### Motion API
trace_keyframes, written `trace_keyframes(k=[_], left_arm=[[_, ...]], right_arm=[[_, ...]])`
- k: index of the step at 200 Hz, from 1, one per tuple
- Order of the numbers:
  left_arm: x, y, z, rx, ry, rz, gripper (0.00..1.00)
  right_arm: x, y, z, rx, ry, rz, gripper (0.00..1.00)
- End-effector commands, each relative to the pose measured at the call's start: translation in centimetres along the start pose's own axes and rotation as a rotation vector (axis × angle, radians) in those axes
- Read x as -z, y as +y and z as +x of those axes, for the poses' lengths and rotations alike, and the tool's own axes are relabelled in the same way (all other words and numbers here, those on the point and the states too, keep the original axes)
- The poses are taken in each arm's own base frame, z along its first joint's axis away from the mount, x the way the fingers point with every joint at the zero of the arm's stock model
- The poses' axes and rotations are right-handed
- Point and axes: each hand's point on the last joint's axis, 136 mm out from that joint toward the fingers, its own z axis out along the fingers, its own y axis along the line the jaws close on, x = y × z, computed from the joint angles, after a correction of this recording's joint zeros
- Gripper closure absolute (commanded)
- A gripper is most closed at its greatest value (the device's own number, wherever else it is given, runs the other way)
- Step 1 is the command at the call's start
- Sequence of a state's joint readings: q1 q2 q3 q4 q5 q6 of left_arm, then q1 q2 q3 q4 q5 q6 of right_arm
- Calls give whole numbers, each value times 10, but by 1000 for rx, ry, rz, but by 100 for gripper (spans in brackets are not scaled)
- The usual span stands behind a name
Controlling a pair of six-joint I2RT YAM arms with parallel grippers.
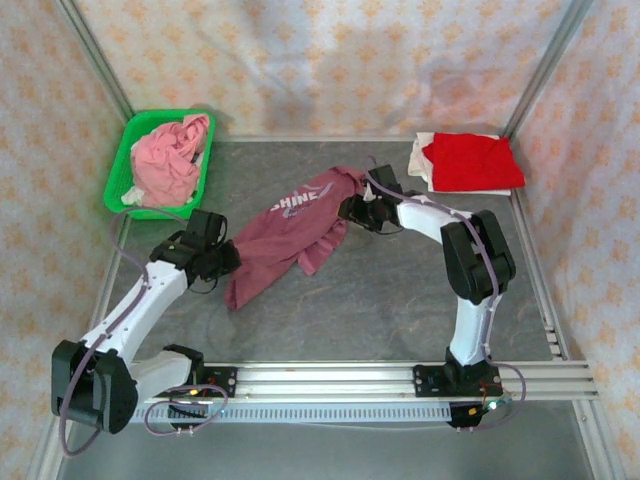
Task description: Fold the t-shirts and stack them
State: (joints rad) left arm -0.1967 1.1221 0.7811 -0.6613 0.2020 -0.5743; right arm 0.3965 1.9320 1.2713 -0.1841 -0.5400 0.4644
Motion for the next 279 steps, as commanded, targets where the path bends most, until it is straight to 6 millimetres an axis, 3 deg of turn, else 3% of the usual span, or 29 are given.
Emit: trace_keyframes(k=[1,15,35,51,76,86,98,116,143,178,235,279], left_arm=[[-9,7,5,-22,18,-26,88],[-13,7,8,-31,39,-26,78],[-17,7,13,-29,70,-31,73],[-18,7,14,-30,79,-32,53],[-19,9,18,-25,75,-23,65],[-23,13,24,-15,93,-31,65],[-28,17,33,1,121,-39,56],[-35,29,44,15,149,-74,56],[-33,37,45,36,136,-103,54],[-26,45,47,56,115,-110,58],[-37,57,60,81,150,-133,59],[-37,49,45,84,104,-106,77]], right_arm=[[-10,-4,7,-20,17,-2,51],[-9,-5,6,-15,16,3,51],[-9,-7,7,-13,16,14,51],[-9,-8,8,-10,19,19,51],[-9,-12,9,-11,19,30,51],[-9,-11,9,-10,21,30,51],[-8,-10,9,-7,23,28,51],[-8,-11,9,-2,20,33,50],[-10,-14,11,-2,35,41,50],[-8,-17,11,13,29,63,50],[-8,-17,12,15,37,61,50],[-7,-17,13,16,39,62,50]])
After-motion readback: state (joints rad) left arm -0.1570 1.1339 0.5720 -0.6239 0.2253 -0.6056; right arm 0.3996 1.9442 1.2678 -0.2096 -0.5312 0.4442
